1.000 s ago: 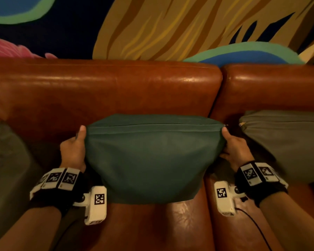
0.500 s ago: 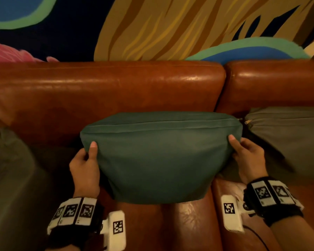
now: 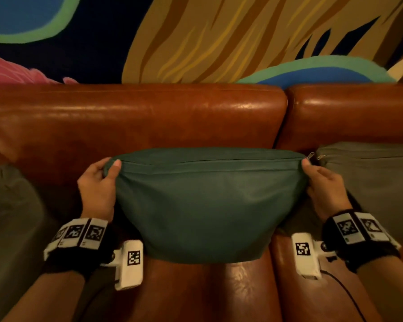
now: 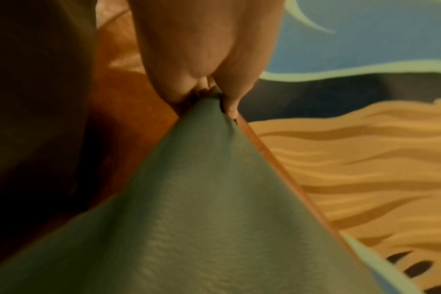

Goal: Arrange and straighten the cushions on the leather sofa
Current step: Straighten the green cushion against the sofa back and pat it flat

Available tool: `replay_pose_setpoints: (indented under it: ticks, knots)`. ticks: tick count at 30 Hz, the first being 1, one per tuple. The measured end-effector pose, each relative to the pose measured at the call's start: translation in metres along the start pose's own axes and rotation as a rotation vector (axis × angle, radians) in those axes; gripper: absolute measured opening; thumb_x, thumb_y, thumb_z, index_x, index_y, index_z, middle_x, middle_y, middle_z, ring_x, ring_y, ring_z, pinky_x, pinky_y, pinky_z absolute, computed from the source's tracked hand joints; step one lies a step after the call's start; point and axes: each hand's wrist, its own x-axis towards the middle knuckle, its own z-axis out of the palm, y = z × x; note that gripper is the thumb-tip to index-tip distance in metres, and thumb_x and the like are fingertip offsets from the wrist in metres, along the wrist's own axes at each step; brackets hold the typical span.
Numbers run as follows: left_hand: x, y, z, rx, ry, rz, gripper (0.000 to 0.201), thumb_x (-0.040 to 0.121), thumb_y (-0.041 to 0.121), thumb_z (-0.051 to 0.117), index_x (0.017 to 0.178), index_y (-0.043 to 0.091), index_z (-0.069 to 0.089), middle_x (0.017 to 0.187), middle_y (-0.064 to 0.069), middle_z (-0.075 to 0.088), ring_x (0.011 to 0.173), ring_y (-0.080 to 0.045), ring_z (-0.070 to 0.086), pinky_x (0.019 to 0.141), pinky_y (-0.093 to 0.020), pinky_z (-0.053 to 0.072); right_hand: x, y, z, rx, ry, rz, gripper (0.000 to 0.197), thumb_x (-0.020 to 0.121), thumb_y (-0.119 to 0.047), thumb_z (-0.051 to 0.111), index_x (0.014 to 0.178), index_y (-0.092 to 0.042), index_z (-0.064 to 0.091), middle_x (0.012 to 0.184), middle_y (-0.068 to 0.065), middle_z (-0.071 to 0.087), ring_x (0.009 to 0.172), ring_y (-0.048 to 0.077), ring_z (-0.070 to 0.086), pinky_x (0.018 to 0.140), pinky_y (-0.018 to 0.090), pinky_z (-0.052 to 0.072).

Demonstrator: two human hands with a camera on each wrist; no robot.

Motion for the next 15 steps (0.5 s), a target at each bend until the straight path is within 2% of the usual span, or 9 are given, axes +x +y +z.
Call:
replay_pose_setpoints:
  ticks: [1,3,5,6,7,10,12,14,15]
  knots:
    - [0.002,-0.003,-0.003,0.058,-0.003,0.006,0.035,0.089,0.018,0.066,0.12,0.003,0.06,0.105,-0.012,0.065,0.1,-0.024,0.065,0.095,-0.038,0.05,0.001,0.004,0.001,-0.022,0.026,-0.007,0.017,0.093,-0.031,0.065,0.086,-0.016,0.068,0.103,0.006,0.073,0.089,0.013,0.07,0.077,0.026,0.055]
    - [0.002,-0.009,-0.004,0.203,-0.016,0.007,0.036,0.089,0.027,0.065,0.117,0.006,0.063,0.102,-0.009,0.065,0.103,-0.027,0.065,0.097,-0.043,0.049,0.001,0.01,0.004,-0.1,0.089,0.003,0.027,0.086,-0.044,0.069,0.083,-0.017,0.069,0.107,0.012,0.072,0.094,0.022,0.069,0.091,0.039,0.055]
    - [-0.002,-0.005,-0.001,0.4,0.014,0.064,0.039,0.092,0.037,0.058,0.12,0.01,0.061,0.108,-0.01,0.062,0.11,-0.029,0.058,0.1,-0.043,0.044,0.0,0.008,0.004,-0.27,0.12,-0.013,0.056,0.071,-0.067,0.071,0.097,-0.017,0.071,0.111,0.009,0.071,0.106,0.027,0.066,0.101,0.049,0.049]
    - [-0.005,0.0,0.001,0.51,0.042,0.124,0.041,0.093,0.04,0.054,0.123,0.013,0.06,0.117,-0.013,0.057,0.116,-0.032,0.052,0.103,-0.044,0.04,-0.008,0.004,0.003,-0.384,0.143,-0.042,0.063,0.071,-0.065,0.071,0.11,-0.016,0.068,0.117,0.01,0.068,0.112,0.029,0.062,0.104,0.049,0.046]
    - [-0.009,0.008,0.002,0.597,0.063,0.192,0.04,0.094,0.038,0.052,0.125,0.013,0.058,0.126,-0.017,0.051,0.121,-0.036,0.044,0.105,-0.044,0.035,-0.02,-0.001,0.003,-0.514,0.168,-0.121,0.061,0.078,-0.053,0.072,0.121,-0.011,0.062,0.124,0.013,0.062,0.117,0.031,0.056,0.105,0.047,0.043]
    - [-0.012,0.034,0.015,0.689,-0.033,0.5,0.037,0.095,0.034,0.046,0.12,0.012,0.061,0.125,-0.019,0.052,0.12,-0.038,0.042,0.1,-0.042,0.031,-0.054,-0.015,0.017,-0.802,0.247,-0.611,0.039,0.089,-0.02,0.069,0.119,-0.001,0.052,0.119,0.02,0.05,0.111,0.034,0.046,0.091,0.032,0.036]
    - [-0.01,0.05,0.042,0.737,-0.282,0.633,0.045,0.092,0.041,0.037,0.113,0.015,0.066,0.12,-0.014,0.06,0.117,-0.034,0.05,0.1,-0.04,0.035,-0.06,-0.025,0.055,-0.853,0.095,-0.866,0.026,0.091,-0.018,0.063,0.112,-0.003,0.058,0.111,0.017,0.055,0.105,0.033,0.051,0.088,0.027,0.033]
    - [-0.015,0.065,0.076,0.821,-0.565,0.663,0.051,0.088,0.041,0.031,0.122,0.021,0.062,0.132,-0.007,0.058,0.129,-0.029,0.046,0.109,-0.042,0.032,-0.045,-0.032,0.105,-0.919,-0.221,-0.929,0.028,0.091,-0.02,0.058,0.116,-0.007,0.062,0.115,0.015,0.059,0.109,0.033,0.054,0.092,0.03,0.034]
    - [-0.019,0.071,0.091,0.887,-0.705,0.596,0.051,0.089,0.038,0.033,0.133,0.023,0.053,0.144,-0.003,0.049,0.138,-0.024,0.036,0.115,-0.045,0.024,-0.038,-0.035,0.13,-0.982,-0.402,-0.902,0.036,0.093,-0.025,0.057,0.125,-0.01,0.059,0.124,0.013,0.058,0.116,0.032,0.053,0.099,0.032,0.034]
